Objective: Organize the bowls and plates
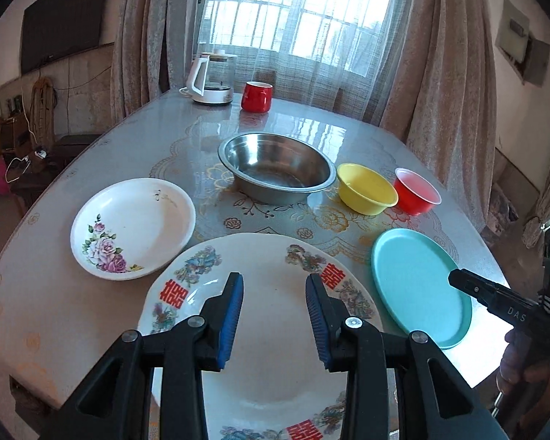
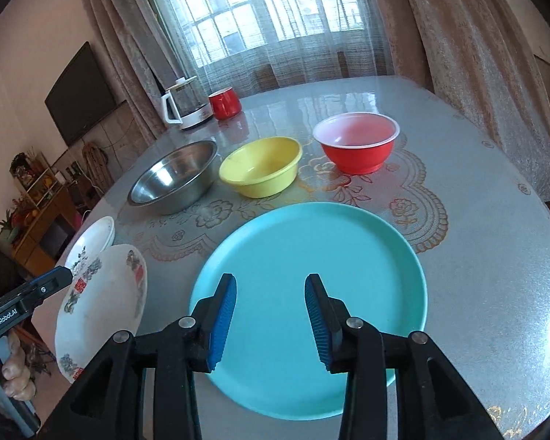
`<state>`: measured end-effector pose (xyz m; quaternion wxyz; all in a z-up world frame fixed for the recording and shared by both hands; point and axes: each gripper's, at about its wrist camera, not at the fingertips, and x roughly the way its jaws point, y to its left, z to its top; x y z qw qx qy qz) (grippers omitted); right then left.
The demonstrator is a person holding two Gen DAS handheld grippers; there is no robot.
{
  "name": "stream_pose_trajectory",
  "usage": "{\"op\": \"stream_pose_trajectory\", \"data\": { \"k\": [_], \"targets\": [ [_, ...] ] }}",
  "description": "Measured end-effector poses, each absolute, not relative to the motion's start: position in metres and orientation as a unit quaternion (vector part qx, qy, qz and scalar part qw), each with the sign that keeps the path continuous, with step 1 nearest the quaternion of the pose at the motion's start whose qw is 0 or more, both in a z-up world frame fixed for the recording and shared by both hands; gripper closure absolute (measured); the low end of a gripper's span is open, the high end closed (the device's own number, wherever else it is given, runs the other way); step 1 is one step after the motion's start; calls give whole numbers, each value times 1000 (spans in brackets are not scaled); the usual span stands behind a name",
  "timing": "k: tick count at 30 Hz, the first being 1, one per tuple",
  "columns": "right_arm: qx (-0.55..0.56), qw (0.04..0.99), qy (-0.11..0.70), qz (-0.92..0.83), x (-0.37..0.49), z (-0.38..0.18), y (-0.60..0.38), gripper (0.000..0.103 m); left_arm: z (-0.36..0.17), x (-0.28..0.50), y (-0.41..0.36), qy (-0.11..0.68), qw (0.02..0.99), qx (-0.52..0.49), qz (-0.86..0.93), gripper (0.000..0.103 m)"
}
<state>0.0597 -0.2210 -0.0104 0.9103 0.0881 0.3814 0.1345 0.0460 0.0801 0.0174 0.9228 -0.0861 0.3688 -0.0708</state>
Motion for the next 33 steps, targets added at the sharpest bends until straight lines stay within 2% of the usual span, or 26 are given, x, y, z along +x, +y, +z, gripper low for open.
{"op": "stream_pose_trajectory", "data": {
  "k": [3,10,24,26,33],
  "targets": [
    [56,906,384,170,57,-11,-191,59,13,38,111,364,924,-110,-37,66],
    [51,878,406,250,67,-12,-134,59,-6,25,178,362,916,-171,38,65],
    [65,825,455,328,140,-11,-13,60,-20,49,247,359,896,-247,90,65],
    [69,820,465,327,153,-15,-2,63,-19,56,252,350,899,-246,97,65],
    [96,806,496,310,192,-34,22,64,-27,89,258,361,901,-217,106,64]
  ]
}}
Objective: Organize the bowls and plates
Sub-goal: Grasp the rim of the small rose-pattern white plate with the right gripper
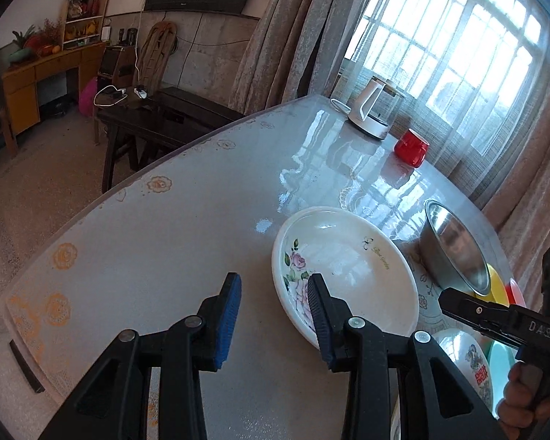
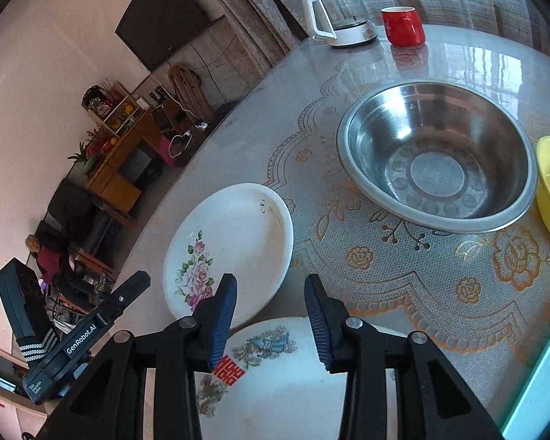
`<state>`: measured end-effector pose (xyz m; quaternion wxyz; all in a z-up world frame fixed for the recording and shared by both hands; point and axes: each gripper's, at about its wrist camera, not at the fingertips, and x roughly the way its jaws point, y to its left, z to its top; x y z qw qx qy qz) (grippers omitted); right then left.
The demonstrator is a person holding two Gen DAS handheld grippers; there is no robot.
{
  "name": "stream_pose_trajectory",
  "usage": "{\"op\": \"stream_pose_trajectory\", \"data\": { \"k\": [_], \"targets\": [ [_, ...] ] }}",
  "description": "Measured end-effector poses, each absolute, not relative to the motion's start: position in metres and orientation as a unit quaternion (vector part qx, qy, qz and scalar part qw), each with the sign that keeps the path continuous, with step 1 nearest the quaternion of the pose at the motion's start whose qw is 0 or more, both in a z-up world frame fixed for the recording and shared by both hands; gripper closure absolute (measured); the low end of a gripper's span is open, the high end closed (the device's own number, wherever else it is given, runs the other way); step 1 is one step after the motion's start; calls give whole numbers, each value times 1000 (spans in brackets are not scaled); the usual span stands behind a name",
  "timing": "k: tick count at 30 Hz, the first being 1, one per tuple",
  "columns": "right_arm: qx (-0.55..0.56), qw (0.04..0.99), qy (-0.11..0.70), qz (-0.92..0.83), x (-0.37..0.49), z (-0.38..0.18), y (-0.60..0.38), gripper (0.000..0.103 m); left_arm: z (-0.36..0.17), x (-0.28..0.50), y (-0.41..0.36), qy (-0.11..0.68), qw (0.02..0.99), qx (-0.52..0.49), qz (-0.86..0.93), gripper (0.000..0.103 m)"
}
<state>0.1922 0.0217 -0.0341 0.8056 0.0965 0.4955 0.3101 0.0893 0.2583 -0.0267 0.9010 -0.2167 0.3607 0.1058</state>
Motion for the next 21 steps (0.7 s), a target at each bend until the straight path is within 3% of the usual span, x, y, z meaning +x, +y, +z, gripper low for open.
{"op": "stream_pose_trajectory", "data": {
  "k": [6,8,11,13,21],
  "targets": [
    [100,795,522,293,218,-51,34,64,-37,115,268,391,883,-250,71,60],
    [99,789,528,297,224,-56,39,74,-44,124,273,409,871,-262,74,61],
    [84,788,533,297,227,-62,47,86,-52,133,276,427,859,-270,77,73],
    [65,790,537,289,225,-69,52,90,-55,136,273,427,861,-269,63,91],
    [77,793,529,291,224,-63,50,93,-52,136,265,422,870,-245,72,91]
  ]
}}
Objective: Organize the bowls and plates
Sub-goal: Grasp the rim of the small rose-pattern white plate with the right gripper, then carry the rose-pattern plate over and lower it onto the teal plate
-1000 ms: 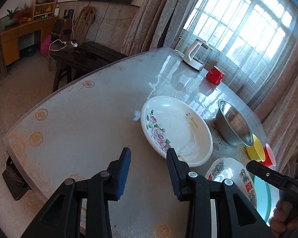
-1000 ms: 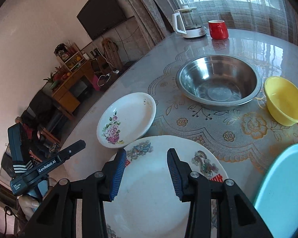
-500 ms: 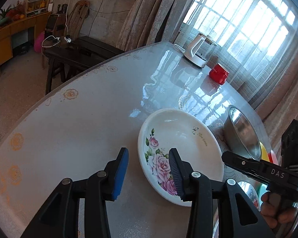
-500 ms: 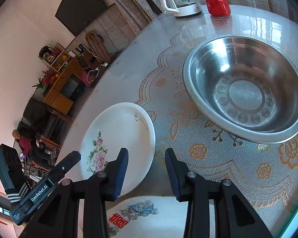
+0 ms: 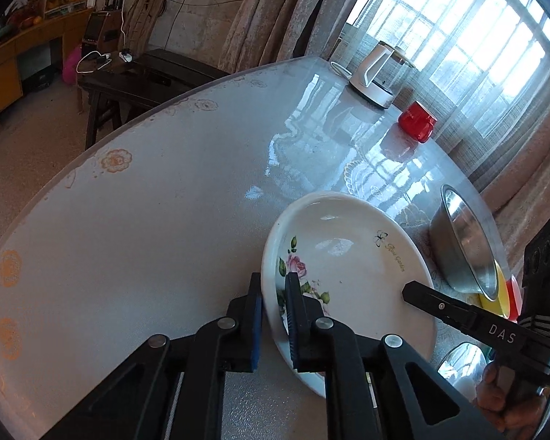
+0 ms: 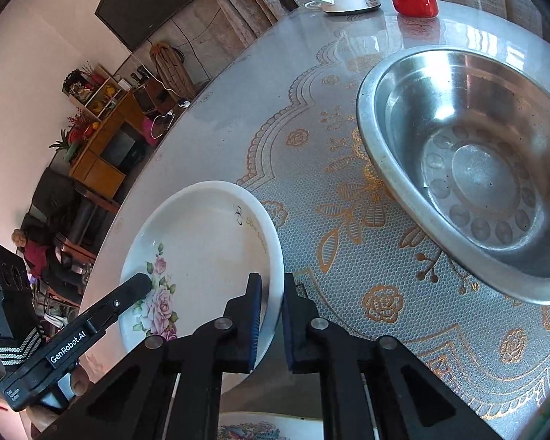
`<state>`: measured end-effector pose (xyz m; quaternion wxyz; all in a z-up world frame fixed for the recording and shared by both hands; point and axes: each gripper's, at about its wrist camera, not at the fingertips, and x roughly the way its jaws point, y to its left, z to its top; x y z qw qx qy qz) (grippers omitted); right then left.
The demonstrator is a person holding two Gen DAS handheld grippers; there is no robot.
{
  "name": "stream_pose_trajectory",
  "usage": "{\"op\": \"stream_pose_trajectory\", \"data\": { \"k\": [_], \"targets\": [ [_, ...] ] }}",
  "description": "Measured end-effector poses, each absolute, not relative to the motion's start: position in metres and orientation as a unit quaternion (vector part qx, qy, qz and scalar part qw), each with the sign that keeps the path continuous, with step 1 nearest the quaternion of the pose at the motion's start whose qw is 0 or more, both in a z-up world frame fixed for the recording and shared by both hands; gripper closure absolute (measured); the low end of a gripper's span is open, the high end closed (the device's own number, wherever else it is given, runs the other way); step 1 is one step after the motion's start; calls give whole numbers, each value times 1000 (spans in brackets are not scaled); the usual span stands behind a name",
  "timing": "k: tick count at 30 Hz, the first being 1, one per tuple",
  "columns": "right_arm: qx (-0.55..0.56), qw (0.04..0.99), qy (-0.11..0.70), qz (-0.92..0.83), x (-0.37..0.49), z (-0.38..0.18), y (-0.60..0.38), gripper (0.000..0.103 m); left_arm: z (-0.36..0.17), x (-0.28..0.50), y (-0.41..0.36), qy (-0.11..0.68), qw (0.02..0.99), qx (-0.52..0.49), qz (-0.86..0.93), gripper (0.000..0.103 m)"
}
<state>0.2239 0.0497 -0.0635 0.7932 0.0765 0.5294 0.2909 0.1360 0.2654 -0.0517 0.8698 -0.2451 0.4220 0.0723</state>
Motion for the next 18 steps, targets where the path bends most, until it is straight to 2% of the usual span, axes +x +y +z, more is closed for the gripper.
{"op": "stream_pose_trajectory", "data": {
  "k": [10,18],
  "targets": [
    [104,804,496,310,204,-33,26,92,-18,117,250,389,890,-231,52,90],
    [144,813,477,301,178,-18,-21,92,4,97,208,371,909,-188,12,89]
  ]
}}
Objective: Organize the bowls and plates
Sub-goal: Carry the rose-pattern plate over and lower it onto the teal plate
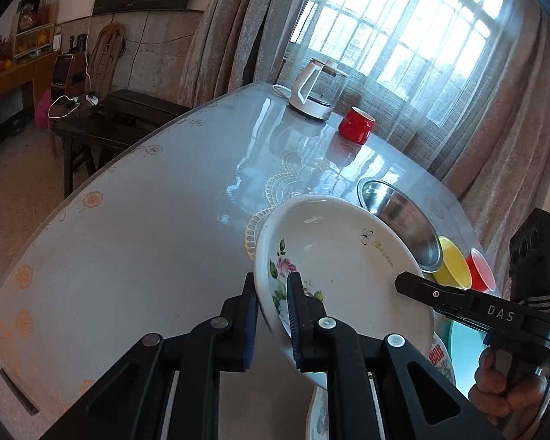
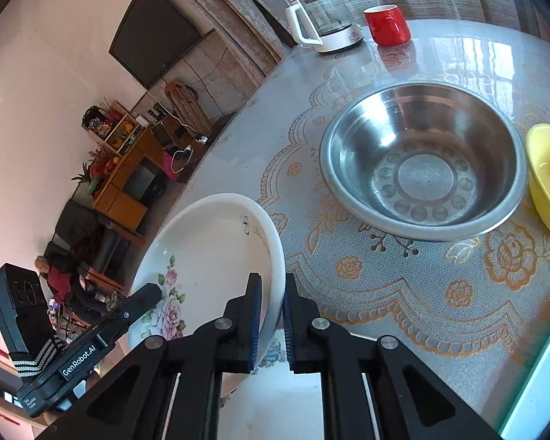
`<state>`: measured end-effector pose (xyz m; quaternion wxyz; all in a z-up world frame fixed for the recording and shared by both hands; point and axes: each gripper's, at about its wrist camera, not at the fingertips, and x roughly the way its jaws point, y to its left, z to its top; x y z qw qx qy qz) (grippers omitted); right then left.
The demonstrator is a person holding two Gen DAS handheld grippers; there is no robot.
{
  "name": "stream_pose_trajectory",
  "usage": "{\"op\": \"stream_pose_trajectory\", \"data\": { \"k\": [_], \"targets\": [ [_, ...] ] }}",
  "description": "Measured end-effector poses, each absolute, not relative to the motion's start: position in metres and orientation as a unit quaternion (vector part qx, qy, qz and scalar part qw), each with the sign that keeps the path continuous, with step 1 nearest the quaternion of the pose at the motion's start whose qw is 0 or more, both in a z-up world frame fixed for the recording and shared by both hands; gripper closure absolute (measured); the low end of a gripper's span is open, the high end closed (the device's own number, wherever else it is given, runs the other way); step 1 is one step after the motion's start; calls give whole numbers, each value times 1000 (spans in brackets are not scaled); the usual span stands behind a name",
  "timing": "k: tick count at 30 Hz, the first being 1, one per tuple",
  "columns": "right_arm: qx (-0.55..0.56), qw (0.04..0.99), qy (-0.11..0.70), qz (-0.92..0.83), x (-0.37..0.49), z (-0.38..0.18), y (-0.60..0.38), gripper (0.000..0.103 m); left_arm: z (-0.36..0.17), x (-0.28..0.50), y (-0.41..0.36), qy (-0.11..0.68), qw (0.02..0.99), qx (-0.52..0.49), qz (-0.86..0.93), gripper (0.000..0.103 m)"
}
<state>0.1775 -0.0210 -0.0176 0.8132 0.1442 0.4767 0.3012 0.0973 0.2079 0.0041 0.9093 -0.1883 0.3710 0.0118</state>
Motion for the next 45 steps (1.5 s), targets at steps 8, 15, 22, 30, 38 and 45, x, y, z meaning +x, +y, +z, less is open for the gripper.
{"op": "stream_pose_trajectory", "data": {
  "k": [8,15,22,30,38,45],
  "targets": [
    [172,830,451,279,146,0,-77,92,22,84,156,357,920,-156,-44,88],
    [187,841,443,248,124,3,-128,92,26,83,106,366,918,-129,-88,88],
    [206,853,430,211,100,0,-183,90,26,85,52,368,916,-90,-130,87],
    [223,862,428,156,82,-9,-239,90,13,96,-8,400,899,-62,-170,86],
    [218,873,426,92,83,-19,-280,90,-6,104,-66,428,883,-12,-192,84],
    [205,873,440,46,87,-38,-299,90,-26,112,-94,457,868,-1,-196,83]
  ]
}}
